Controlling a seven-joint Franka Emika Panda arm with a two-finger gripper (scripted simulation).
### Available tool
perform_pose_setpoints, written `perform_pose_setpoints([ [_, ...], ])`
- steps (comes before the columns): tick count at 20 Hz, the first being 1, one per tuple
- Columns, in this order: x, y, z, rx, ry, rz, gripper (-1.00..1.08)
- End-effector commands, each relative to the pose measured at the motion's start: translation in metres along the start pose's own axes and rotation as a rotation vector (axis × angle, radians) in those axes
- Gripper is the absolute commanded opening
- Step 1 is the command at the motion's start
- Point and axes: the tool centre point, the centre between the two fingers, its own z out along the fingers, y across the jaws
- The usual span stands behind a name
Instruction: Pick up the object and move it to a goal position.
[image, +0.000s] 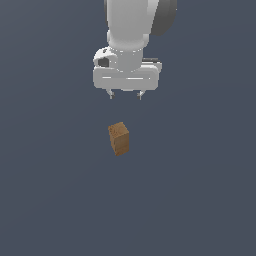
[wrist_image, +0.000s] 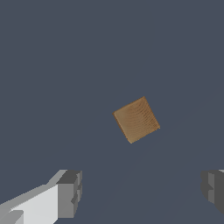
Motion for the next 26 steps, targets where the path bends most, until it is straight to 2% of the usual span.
perform_pose_setpoints([
  [1,0.001,0.001,-0.003,-0.003,0.006,0.005,1.0],
  [13,0.008,0.005,0.019,0.004,0.001,-0.078,1.0],
  [26,0.025,0.02,0.083,0.019,-0.003,-0.326,1.0],
])
